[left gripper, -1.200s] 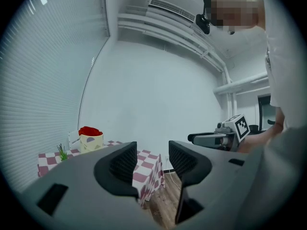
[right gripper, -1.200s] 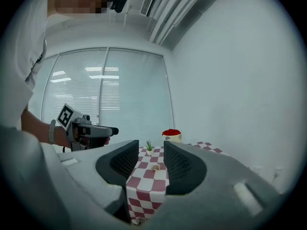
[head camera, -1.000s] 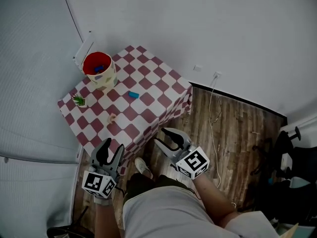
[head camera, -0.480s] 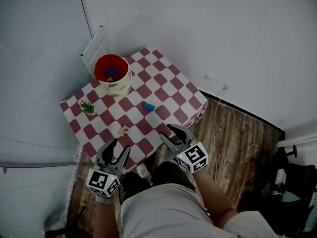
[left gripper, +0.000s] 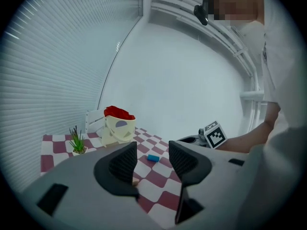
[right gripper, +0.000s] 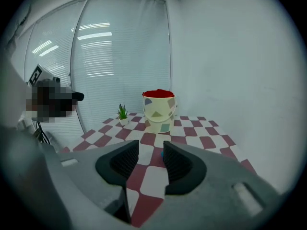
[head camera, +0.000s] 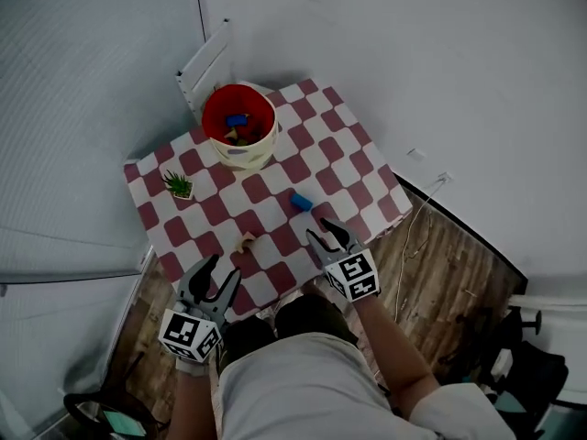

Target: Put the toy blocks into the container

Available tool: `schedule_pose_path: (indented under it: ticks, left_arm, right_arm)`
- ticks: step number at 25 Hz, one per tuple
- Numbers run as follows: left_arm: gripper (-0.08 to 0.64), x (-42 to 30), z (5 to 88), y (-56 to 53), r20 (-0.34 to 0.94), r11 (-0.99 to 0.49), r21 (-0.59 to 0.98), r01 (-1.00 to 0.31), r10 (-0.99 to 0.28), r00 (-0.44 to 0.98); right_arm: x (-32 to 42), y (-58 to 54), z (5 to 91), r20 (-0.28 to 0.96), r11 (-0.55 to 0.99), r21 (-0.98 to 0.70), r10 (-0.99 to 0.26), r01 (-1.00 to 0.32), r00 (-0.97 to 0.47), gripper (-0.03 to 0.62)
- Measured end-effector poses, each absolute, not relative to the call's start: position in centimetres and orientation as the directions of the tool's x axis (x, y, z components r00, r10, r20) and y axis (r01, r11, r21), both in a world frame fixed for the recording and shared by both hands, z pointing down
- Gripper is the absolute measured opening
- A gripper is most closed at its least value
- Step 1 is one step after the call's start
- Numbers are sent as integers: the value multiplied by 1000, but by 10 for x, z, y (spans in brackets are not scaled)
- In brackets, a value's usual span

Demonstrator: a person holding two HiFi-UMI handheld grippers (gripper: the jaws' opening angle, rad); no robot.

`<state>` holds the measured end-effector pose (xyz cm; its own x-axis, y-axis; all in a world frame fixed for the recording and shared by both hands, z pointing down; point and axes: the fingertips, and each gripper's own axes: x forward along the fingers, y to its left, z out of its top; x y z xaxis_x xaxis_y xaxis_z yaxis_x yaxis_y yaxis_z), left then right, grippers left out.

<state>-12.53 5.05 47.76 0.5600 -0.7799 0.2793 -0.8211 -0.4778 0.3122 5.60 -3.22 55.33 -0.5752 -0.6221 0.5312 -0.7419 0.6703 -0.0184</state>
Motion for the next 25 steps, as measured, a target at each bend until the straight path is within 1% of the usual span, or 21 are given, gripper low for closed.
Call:
schedule_pose_path:
  ticks: [14, 20, 25]
  left_arm:
    - [189, -124, 506, 17, 388, -268, 331, -905, -836, 389]
    - [189, -121, 513, 11, 419, -186, 334, -924, -849, 323]
    - [189, -119, 519, 10, 439, -134, 336, -932, -853, 281]
  right_arm:
    - [62, -95, 647, 701, 772, -65, -415, -632, -580, 164]
    - [62, -107, 673, 738, 816, -82, -336, -572, -585, 165]
    - [65, -114, 682, 758, 832, -83, -305, -549, -577, 165]
